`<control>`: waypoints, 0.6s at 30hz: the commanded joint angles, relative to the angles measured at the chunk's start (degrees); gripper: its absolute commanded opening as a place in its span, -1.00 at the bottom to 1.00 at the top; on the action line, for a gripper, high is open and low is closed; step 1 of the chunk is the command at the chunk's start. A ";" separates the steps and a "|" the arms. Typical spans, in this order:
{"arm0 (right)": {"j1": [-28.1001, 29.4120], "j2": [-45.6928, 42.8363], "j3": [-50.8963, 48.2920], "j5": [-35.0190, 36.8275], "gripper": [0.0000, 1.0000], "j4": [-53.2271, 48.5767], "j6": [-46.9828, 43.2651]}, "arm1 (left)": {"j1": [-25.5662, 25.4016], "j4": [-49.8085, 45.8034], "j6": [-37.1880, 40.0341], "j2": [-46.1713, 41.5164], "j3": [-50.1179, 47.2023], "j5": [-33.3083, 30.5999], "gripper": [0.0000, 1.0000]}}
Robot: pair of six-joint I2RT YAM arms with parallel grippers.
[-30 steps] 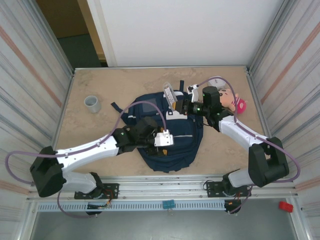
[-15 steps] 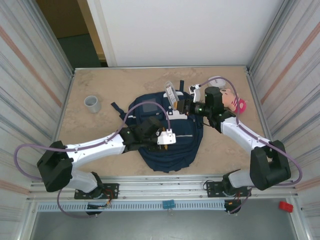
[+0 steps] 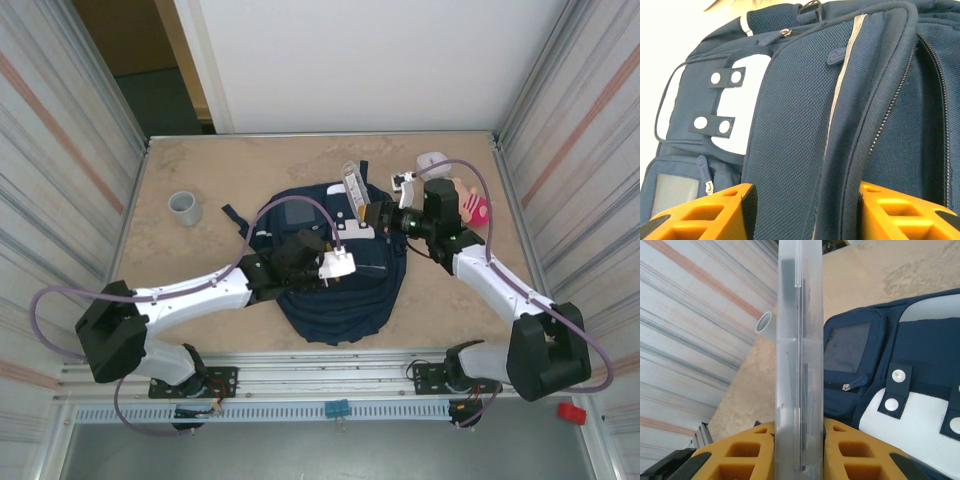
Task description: Pack books, pencil case, and school supplies into a backpack
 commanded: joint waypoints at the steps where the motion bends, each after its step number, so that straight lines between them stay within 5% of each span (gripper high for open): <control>1: -0.55 -3.39 -0.23 0.50 -0.81 -1.22 -0.20 | 0.18 2.16 -1.35 1.17 -0.02 0.29 -0.05; 6: -1.14 -5.81 -0.34 0.87 -0.81 -3.48 -0.23 | 0.00 2.32 -5.07 -2.00 0.60 0.81 -0.69; 10: -2.59 -7.53 0.49 -0.38 -0.82 -6.99 -1.35 | 0.16 3.76 -11.94 -6.21 1.10 -1.88 -0.96; 18: -9.55 -11.90 1.53 -11.84 -0.82 -17.24 -0.11 | 1.93 5.44 -20.01 -9.04 2.25 -9.67 -1.00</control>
